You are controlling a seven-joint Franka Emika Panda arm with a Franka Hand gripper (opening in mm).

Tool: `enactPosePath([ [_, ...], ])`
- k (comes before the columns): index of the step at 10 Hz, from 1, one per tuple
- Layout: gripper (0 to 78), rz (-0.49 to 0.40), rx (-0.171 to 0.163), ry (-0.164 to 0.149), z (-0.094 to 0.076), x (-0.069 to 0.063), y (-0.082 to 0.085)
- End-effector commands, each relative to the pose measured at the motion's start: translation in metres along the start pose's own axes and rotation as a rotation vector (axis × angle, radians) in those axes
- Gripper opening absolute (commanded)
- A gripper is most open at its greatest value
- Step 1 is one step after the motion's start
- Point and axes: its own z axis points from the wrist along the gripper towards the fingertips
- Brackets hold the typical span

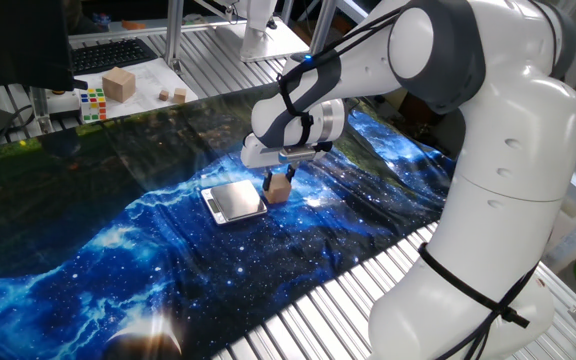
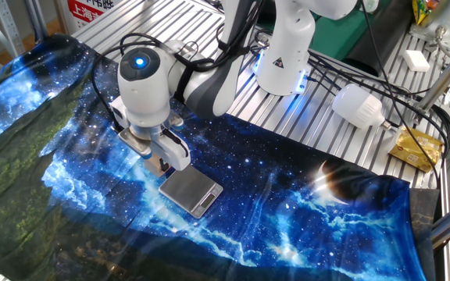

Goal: Remove the object from the scale

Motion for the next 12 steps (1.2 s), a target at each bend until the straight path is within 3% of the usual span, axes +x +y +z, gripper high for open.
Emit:
enactPosePath([
  [1,1.2,0.007,0.001,0.0,0.001,0.0,0.0],
  [2,77.4,0.007,0.001,0.0,0.001,0.0,0.0],
  [10,77.4,0.007,0.001,0.0,0.001,0.0,0.0],
  [11,77.4,0.006,0.019,-0.001,-0.02,0.005,0.001],
  [12,77.4,0.007,0.023,-0.001,-0.024,0.007,0.002],
])
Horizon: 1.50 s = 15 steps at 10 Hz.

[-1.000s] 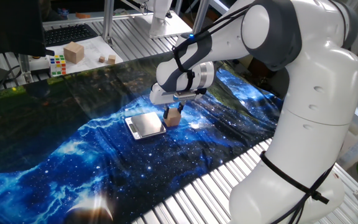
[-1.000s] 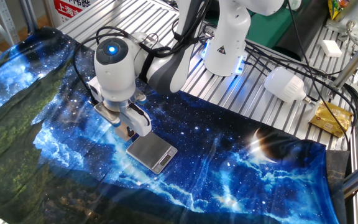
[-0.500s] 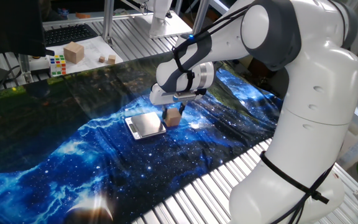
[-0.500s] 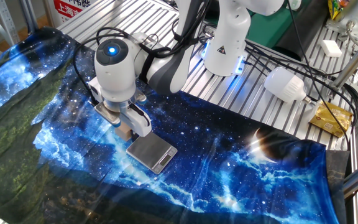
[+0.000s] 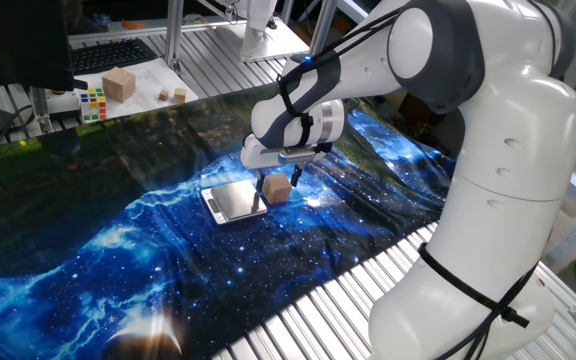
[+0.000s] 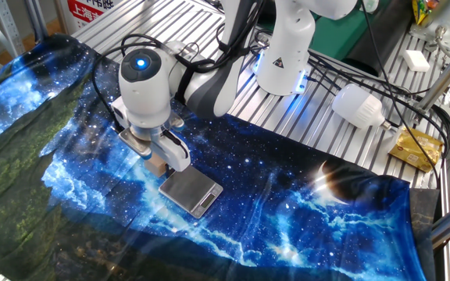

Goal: Remove the object from the scale

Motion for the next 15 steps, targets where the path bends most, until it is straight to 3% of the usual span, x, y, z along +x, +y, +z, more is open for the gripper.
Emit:
enactPosePath([
  [1,77.4,0.001,0.025,-0.005,-0.028,0.008,0.003],
  [5,77.4,0.006,0.032,-0.006,-0.04,0.016,0.008],
  [10,77.4,-0.01,0.021,-0.006,-0.062,0.04,0.034],
  [15,77.4,0.009,0.011,0.006,-0.081,0.037,0.062],
])
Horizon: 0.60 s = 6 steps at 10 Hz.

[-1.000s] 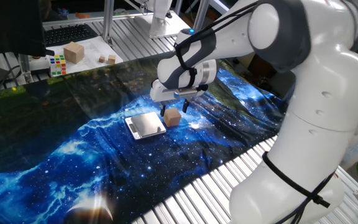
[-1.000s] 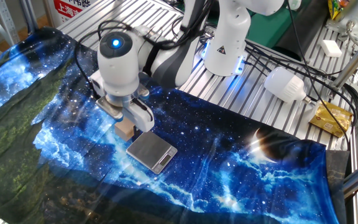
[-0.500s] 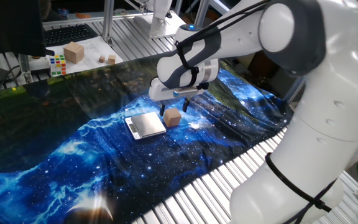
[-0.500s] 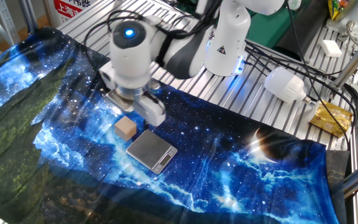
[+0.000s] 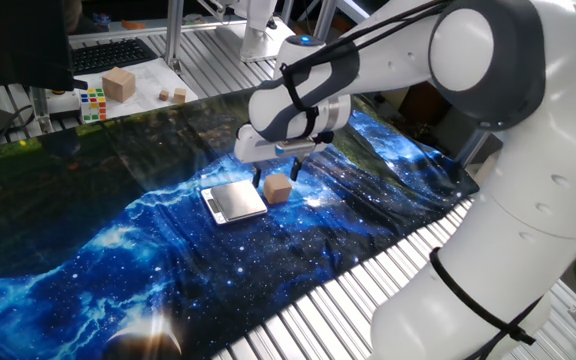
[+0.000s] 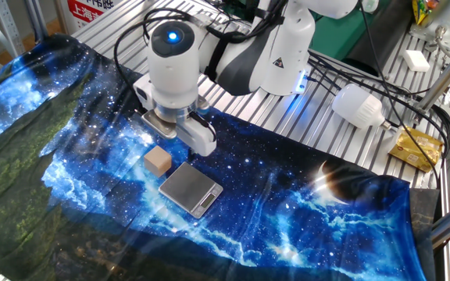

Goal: Remove the object from the scale

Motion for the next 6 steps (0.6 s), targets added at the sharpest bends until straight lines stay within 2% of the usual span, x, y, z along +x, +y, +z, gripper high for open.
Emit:
enactPosePath([
  [1,77.4,0.021,-0.015,0.008,-0.024,-0.005,0.033],
  [4,77.4,0.018,-0.024,0.008,-0.024,-0.018,0.042],
  [6,77.4,0.033,-0.026,0.013,-0.034,-0.022,0.049],
])
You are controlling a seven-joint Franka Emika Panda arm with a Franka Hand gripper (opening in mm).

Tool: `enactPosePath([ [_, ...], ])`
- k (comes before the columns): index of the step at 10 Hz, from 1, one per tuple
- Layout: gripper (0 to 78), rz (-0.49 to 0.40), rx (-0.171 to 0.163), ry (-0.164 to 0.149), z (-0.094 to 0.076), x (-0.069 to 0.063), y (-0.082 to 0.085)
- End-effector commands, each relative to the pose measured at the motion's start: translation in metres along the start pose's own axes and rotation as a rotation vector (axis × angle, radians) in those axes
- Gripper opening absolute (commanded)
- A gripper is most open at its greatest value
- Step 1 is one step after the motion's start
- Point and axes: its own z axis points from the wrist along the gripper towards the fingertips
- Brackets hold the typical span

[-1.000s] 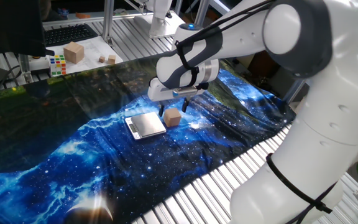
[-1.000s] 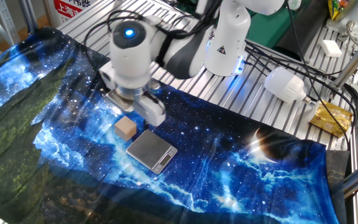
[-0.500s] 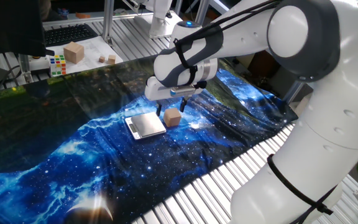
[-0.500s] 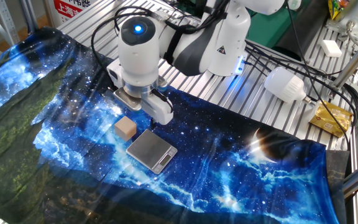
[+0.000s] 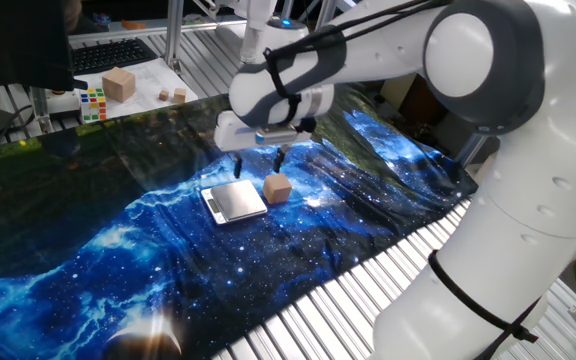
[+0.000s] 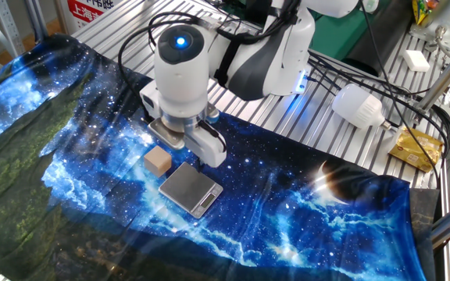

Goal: Remove the object from the scale

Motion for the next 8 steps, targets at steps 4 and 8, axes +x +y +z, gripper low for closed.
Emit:
enactPosePath([
  [4,77.4,-0.003,-0.005,0.003,-0.0152,-0.0025,0.0124],
  [8,77.4,-0.002,-0.001,0.002,-0.0194,-0.0004,0.0152],
])
